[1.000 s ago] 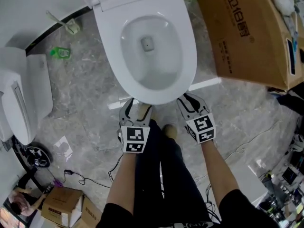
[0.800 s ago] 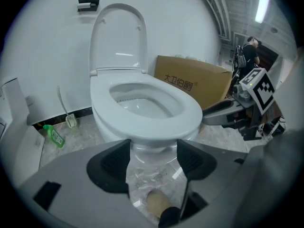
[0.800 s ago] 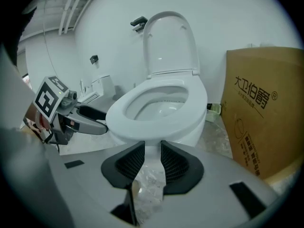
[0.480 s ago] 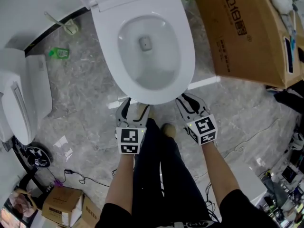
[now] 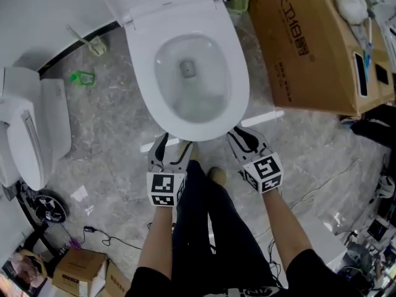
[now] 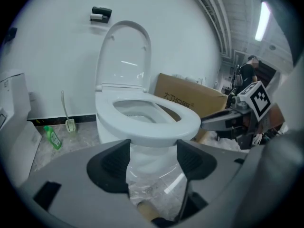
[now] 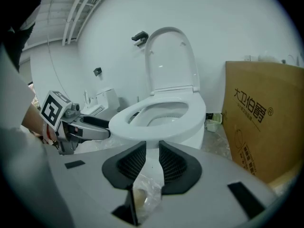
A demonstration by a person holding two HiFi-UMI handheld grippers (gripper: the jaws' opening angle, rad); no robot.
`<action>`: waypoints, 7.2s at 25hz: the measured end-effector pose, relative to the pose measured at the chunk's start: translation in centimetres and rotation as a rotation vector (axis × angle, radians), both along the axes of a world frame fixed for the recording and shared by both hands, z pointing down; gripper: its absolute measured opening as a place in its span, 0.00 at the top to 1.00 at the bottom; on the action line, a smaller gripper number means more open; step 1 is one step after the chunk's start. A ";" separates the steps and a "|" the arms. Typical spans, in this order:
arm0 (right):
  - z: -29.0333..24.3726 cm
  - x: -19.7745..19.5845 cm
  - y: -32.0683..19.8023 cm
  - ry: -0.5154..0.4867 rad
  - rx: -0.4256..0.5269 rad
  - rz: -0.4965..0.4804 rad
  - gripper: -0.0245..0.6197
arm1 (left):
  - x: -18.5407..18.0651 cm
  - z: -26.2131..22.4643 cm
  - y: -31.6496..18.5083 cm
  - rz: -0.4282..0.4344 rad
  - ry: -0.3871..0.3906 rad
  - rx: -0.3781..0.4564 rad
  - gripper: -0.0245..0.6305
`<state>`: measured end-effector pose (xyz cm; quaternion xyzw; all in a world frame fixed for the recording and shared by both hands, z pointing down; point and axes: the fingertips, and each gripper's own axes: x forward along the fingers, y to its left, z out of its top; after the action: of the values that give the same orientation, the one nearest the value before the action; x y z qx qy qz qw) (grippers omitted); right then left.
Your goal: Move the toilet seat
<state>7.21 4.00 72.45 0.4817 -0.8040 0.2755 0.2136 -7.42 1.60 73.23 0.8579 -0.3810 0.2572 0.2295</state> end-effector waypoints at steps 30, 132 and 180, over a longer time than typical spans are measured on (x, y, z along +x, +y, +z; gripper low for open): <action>-21.7 0.8 -10.5 -0.102 0.209 0.059 0.81 | 0.0 -21.0 -10.3 -0.062 0.250 0.086 0.50; -39.7 2.4 -41.4 -0.198 0.506 -0.109 0.95 | -2.8 -39.4 -39.5 -0.370 0.108 0.444 0.96; -45.4 4.0 -24.1 -0.142 0.611 -0.102 0.95 | -5.8 -45.7 -23.0 -0.358 0.208 0.492 0.96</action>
<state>11.24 -20.12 27.03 0.4623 -0.8855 0.0431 0.0161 -13.19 -21.37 27.58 0.8287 -0.5511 0.0239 0.0945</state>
